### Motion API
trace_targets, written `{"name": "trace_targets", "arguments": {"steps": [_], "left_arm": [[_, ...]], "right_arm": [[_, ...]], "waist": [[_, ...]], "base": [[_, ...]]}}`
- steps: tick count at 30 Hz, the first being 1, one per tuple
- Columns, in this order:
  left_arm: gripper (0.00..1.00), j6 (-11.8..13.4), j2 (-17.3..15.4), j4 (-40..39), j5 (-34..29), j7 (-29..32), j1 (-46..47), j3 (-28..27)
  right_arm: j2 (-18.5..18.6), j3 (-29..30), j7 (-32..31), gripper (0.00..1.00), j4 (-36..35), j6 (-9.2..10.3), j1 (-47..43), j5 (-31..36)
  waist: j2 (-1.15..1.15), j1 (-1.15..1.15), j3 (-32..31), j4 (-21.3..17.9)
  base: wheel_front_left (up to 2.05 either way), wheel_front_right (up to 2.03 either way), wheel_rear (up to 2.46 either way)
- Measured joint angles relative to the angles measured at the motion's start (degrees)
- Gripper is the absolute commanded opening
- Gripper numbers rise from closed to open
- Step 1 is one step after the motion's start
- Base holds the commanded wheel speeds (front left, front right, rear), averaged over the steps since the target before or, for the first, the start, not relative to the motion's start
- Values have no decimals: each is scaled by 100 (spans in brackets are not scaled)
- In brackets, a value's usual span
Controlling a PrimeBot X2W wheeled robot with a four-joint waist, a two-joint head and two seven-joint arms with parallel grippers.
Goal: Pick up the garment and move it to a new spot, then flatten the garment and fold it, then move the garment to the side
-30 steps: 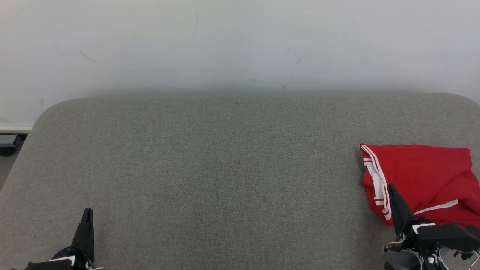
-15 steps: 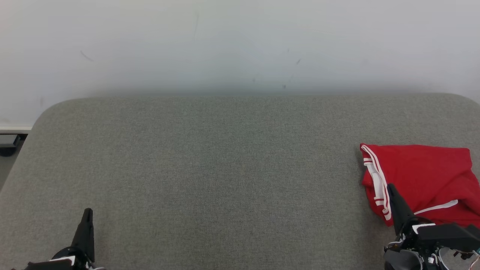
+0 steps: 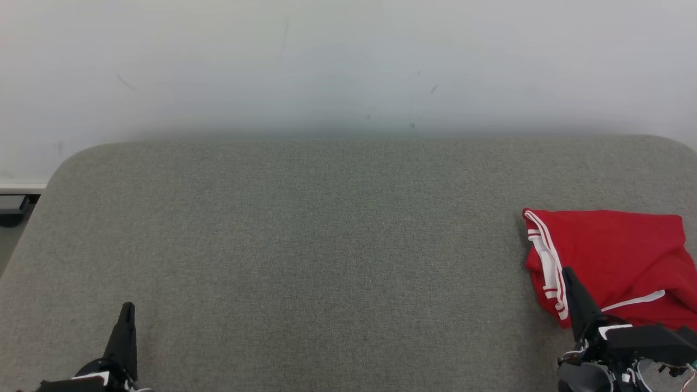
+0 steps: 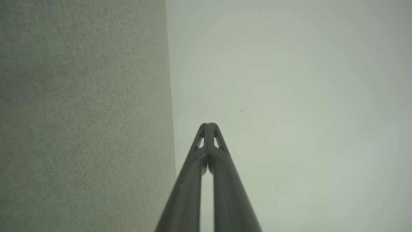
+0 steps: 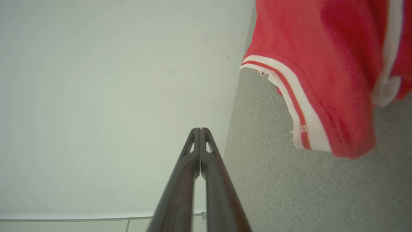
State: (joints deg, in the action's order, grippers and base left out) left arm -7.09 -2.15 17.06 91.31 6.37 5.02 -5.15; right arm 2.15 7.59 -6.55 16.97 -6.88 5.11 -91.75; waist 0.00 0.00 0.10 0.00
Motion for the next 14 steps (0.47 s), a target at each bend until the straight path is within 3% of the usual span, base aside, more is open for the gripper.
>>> {"name": "trace_targets", "arguments": {"steps": [14], "left_arm": [[0, 0, 0, 1, 0, 0, 0, 0]], "right_arm": [[0, 0, 0, 0, 0, 0, 0, 0]], "waist": [[0, 0, 0, 0]], "base": [[0, 0, 0]]}}
